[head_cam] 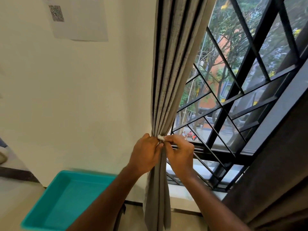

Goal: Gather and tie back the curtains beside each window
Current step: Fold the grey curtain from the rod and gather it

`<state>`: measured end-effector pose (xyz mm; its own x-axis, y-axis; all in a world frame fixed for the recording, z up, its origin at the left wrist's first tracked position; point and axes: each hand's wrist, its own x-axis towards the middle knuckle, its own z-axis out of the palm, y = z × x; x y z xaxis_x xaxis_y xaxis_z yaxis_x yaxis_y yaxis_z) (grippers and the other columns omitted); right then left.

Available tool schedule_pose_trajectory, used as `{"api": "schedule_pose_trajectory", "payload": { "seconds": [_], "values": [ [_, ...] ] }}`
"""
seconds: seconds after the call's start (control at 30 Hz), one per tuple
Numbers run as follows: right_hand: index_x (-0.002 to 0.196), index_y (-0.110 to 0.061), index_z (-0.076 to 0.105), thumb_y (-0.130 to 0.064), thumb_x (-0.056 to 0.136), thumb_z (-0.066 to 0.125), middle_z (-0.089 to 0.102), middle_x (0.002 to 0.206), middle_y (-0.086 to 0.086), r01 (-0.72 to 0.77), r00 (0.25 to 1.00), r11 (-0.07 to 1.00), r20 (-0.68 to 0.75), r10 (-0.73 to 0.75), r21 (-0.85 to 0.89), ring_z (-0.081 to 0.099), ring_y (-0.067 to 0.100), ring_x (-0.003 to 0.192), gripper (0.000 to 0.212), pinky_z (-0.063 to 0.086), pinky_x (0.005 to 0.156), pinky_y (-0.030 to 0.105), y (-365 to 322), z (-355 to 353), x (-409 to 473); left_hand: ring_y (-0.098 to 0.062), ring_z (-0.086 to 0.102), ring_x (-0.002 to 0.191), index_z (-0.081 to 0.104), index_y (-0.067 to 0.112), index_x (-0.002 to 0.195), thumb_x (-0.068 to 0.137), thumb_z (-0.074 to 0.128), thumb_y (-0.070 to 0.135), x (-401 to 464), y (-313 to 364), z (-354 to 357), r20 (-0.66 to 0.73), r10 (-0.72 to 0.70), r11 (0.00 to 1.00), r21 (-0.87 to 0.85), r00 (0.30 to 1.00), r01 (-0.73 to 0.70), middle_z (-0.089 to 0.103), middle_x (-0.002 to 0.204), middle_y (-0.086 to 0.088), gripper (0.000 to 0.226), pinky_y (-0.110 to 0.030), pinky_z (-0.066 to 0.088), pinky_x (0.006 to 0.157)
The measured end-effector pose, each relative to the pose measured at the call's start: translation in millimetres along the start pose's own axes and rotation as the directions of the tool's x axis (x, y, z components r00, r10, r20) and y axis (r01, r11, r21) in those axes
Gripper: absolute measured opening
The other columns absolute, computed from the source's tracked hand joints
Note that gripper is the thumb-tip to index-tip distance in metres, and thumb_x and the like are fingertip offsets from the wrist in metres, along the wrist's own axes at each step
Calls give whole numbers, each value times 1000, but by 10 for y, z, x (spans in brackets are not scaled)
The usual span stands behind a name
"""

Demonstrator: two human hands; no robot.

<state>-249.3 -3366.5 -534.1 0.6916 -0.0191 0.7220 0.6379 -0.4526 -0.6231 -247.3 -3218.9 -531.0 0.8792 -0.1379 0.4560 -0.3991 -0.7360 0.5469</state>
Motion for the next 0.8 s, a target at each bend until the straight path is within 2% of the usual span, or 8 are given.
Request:
{"api": "schedule_pose_trajectory", "payload": {
  "seconds": [0.13,0.23,0.37,0.43,0.53,0.6,0.7,0.8],
  "values": [
    [96,-18,76,-21,98,68,72,83,-6,122,992,970,60,-111,-210,63,13,76,9,52,71,43,100,75,97,-13,54,78,69,17,101,96,34,54,-9,-52,4,7,35,999,24,999,-36,66,86,0,51,-35,54,72],
    [115,-19,75,-27,103,60,75,102,-7,134,980,974,171,-103,-182,66,12,94,21,54,81,44,193,37,150,-12,50,78,68,16,100,98,31,54,1,-54,-34,-47,42,999,30,998,-41,58,85,9,53,-32,50,70],
    [138,-21,58,-16,97,63,68,121,-11,133,972,986,205,-111,-96,64,6,113,41,48,101,45,195,-24,40,-10,48,81,68,18,104,107,35,43,23,-14,-80,-43,-43,999,29,998,44,50,84,11,41,-23,38,69],
    [134,-21,59,-13,95,66,68,122,-9,170,973,974,183,-142,-150,63,7,114,40,48,98,47,201,3,-5,-10,48,83,67,19,105,107,36,39,35,-13,-78,-16,-71,996,57,997,71,50,84,9,37,-20,35,67],
    [133,-17,64,-16,97,68,68,123,-2,258,961,899,187,-202,-353,62,14,114,36,46,94,42,205,65,13,-9,48,85,65,19,106,108,35,35,80,4,-83,41,-37,992,119,998,32,52,87,10,34,-22,35,71],
    [131,-16,67,-17,98,68,65,119,0,291,952,842,219,-211,-454,63,19,106,33,45,87,41,192,86,47,-11,49,86,64,19,103,107,38,31,134,-2,-101,92,-14,991,137,996,2,54,85,10,29,-22,35,73],
    [118,-20,70,-20,96,66,60,113,0,318,942,776,277,-191,-545,61,19,94,22,40,77,39,164,73,108,-13,52,83,65,20,101,101,47,29,191,-10,-192,192,87,984,137,978,-115,65,87,6,20,-30,48,80],
    [108,-24,68,-32,98,56,56,114,0,338,924,740,355,-143,-581,59,20,93,18,37,75,36,177,19,156,-20,57,93,64,17,111,100,53,32,235,-20,-267,291,154,956,199,944,-217,70,102,-4,22,-34,50,86]
  ]
}}
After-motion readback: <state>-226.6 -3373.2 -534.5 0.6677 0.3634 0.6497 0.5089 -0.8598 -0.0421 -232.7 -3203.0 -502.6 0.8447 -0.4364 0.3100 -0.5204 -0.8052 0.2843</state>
